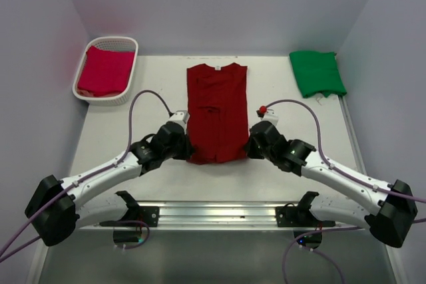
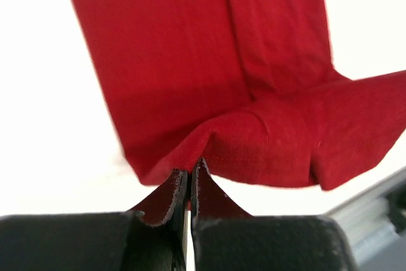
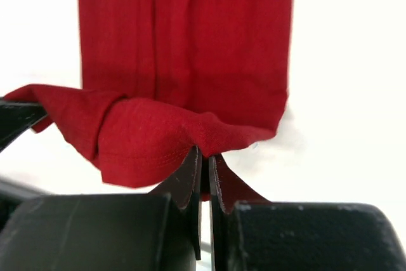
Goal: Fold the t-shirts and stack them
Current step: Fold the tshirt
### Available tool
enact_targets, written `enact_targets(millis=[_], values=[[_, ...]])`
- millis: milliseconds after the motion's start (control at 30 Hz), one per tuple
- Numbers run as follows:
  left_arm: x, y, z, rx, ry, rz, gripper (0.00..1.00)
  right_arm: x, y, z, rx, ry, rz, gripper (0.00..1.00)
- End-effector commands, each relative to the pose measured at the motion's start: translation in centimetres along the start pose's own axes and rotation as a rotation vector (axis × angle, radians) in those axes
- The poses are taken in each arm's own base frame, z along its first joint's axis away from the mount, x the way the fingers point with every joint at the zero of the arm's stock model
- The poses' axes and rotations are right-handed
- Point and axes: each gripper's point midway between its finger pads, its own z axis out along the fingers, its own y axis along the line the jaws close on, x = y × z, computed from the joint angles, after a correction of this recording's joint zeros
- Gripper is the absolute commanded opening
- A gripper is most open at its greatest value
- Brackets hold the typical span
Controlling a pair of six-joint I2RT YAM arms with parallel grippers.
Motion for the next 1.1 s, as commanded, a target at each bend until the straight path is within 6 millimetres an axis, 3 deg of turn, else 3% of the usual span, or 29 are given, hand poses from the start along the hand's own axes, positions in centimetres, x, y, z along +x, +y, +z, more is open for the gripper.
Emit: enact_targets(millis=[0,133,300,467,667,800,833,867,933,967,1000,1033,1067], values=[[-5.4,0.1,1.2,-0.046,-0.178,0.053,0.00,-3.8,-0.5,1.3,0.048,-0.091,-0.077,0.00],[-7.6,1.2,3.0,-0.061,-0.233,0.062,0.00,-6.3,-0.4,3.6,0.070,-0.121,-0.090,0.00],[-10.9,2.0,4.1,-0.063,-0.314,0.051,0.00,-7.5,-0.1,6.3,0.081,-0.120,-0.126,0.00],[-11.2,2.5,5.8,-0.074,-0.303,0.070,0.00,-8.6,0.0,8.4,0.093,-0.122,-0.131,0.00],[-12.0,2.4,7.1,-0.062,-0.296,0.081,0.00,-9.9,0.1,9.6,0.100,-0.132,-0.144,0.00],[-13.3,2.7,8.2,-0.077,-0.293,0.089,0.00,-11.4,-0.4,10.7,0.123,-0.137,-0.138,0.00],[-13.2,3.1,8.9,-0.088,-0.277,0.092,0.00,-12.9,-0.5,10.9,0.131,-0.161,-0.118,0.00],[-14.7,2.9,9.1,-0.077,-0.293,0.087,0.00,-13.4,-0.7,11.2,0.140,-0.163,-0.112,0.00],[-15.3,3.7,10.6,-0.094,-0.271,0.091,0.00,-15.3,-1.6,12.7,0.185,-0.170,-0.079,0.00],[-17.6,3.4,10.9,-0.072,-0.298,0.088,0.00,-16.1,-2.5,13.4,0.220,-0.177,-0.052,0.00],[-18.5,4.0,11.4,-0.084,-0.294,0.084,0.00,-16.9,-3.0,14.1,0.241,-0.180,-0.031,0.00],[-18.6,6.2,13.1,-0.131,-0.255,0.052,0.00,-18.7,-3.9,15.9,0.273,-0.182,-0.006,0.37],[-21.0,6.1,13.3,-0.126,-0.277,0.040,0.26,-19.7,-4.3,16.8,0.289,-0.181,0.000,0.55]])
